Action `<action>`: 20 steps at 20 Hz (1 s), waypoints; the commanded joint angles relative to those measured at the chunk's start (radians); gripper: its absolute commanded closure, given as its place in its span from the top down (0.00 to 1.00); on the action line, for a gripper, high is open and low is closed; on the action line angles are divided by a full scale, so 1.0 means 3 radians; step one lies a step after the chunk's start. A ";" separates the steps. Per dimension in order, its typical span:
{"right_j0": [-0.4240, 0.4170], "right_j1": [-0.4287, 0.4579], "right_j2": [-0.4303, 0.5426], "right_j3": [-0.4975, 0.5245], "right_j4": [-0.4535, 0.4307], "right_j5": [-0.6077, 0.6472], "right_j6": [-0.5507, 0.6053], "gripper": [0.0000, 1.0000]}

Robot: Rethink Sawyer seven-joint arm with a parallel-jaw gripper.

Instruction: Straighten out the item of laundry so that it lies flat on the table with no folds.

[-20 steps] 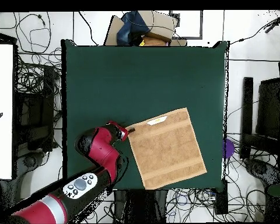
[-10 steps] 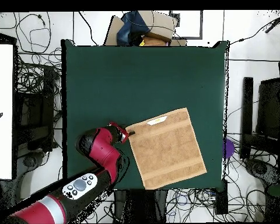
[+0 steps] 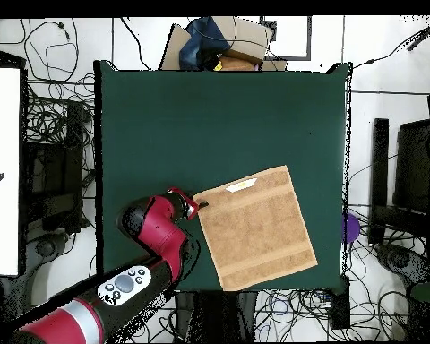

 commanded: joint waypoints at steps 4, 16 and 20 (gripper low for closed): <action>-0.0165 0.0142 0.0600 -0.0106 -0.0045 0.0166 0.0884 1.00; -0.0229 0.0126 0.0677 -0.0071 -0.0041 0.0129 0.0893 1.00; -0.0228 0.0131 0.0675 -0.0060 -0.0036 0.0141 0.0904 1.00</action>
